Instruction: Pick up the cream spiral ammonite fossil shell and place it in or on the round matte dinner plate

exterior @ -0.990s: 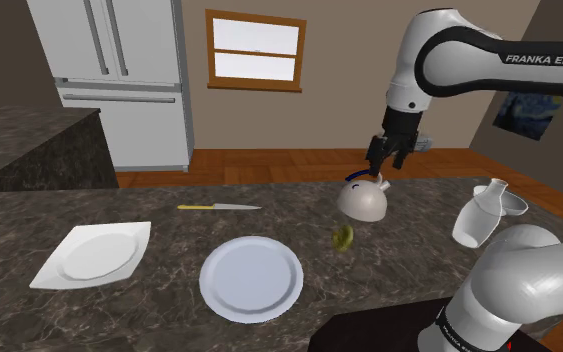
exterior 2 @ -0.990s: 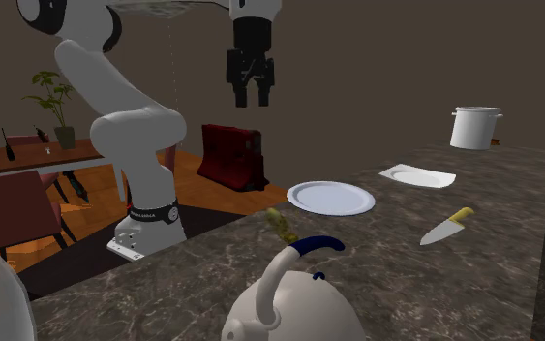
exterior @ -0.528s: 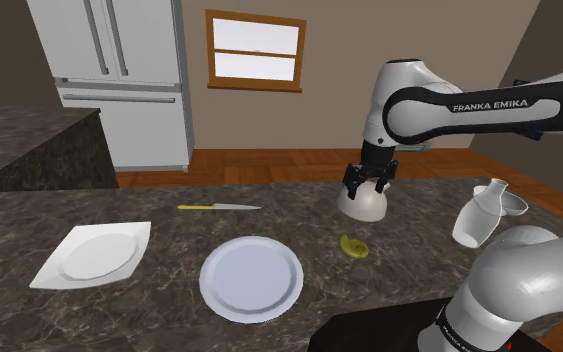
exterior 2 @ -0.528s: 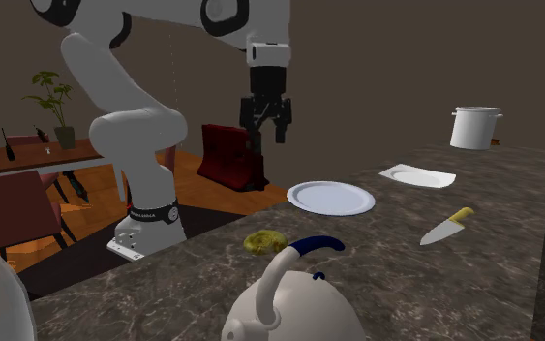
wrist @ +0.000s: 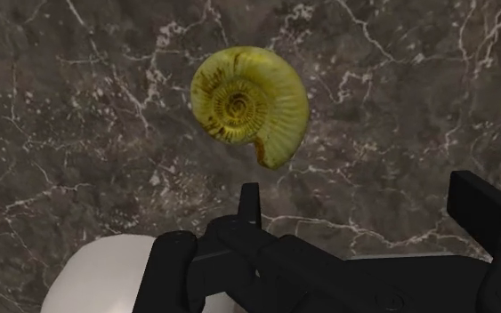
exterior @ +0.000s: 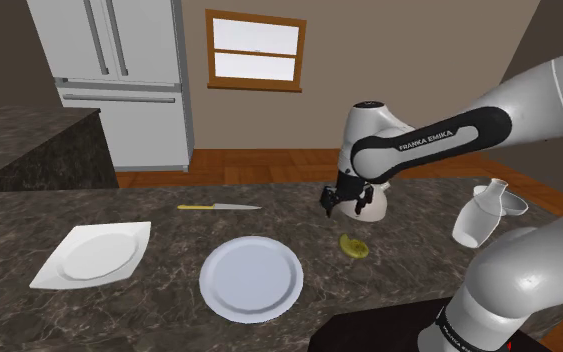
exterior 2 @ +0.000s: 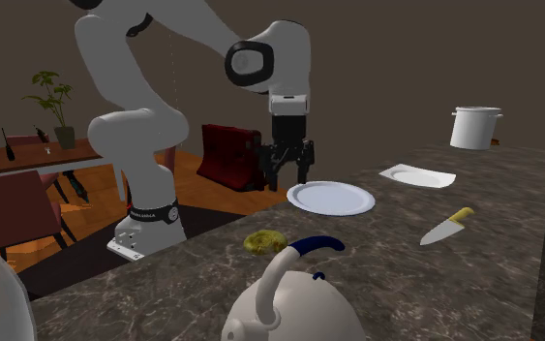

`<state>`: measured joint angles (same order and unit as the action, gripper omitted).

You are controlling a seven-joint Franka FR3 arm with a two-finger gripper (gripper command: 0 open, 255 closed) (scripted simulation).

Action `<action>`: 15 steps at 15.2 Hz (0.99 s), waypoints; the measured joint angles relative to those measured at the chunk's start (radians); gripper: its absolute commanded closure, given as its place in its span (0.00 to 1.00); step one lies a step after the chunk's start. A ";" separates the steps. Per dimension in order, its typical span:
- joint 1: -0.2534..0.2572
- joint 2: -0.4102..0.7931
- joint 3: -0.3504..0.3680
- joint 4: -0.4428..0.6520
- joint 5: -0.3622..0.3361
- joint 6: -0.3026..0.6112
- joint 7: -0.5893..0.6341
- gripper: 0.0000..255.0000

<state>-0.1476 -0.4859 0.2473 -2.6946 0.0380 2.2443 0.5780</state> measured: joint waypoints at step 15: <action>-0.065 0.209 0.050 -0.042 -0.064 0.255 0.123 0.00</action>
<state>-0.2124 -0.2773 0.2973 -2.7368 -0.0261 2.4991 0.7010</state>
